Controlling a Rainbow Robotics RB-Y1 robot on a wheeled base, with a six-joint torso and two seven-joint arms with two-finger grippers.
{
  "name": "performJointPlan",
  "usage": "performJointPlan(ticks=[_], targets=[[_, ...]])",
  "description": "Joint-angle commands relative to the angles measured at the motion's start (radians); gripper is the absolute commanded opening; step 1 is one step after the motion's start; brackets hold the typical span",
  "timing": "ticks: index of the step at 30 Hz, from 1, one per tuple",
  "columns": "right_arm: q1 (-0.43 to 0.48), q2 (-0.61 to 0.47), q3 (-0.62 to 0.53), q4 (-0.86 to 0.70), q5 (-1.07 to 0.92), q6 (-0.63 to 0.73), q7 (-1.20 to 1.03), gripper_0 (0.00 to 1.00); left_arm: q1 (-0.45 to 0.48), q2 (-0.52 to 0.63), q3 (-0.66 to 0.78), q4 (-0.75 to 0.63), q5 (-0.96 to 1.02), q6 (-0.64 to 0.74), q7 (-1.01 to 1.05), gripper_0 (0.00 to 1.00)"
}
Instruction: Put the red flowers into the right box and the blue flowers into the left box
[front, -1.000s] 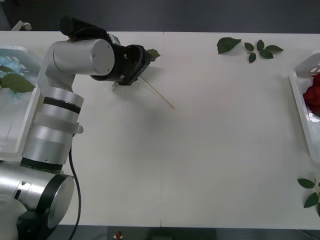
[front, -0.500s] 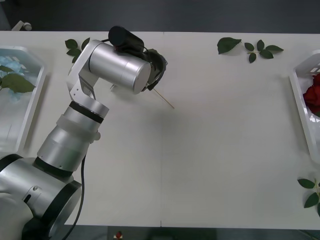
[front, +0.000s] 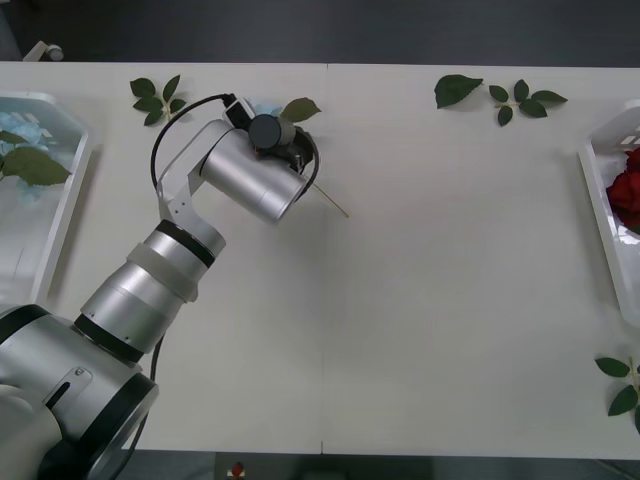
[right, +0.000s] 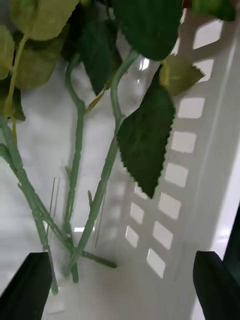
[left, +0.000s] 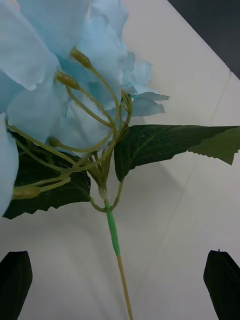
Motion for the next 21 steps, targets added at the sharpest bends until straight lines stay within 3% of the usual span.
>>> performJointPlan(ticks=[1,10,16,21], targets=[[-0.002,-0.023,-0.015,-0.038,-0.014,0.024,0.038,0.83,-0.032,0.031,0.021,0.026,-0.025,-0.073,0.016,1.00],[-0.002,-0.061,-0.075,-0.191,-0.126,0.187,0.056,0.83,-0.033,0.034,0.107,0.036,-0.053,-0.102,0.003,1.00],[0.000,-0.080,-0.082,-0.426,-0.284,0.326,0.082,0.83,-0.033,0.036,0.122,0.100,-0.121,-0.184,0.009,1.00],[0.000,-0.094,-0.071,-0.607,-0.408,0.366,0.190,0.83,-0.033,0.037,0.121,0.169,-0.119,-0.279,0.001,1.00]])
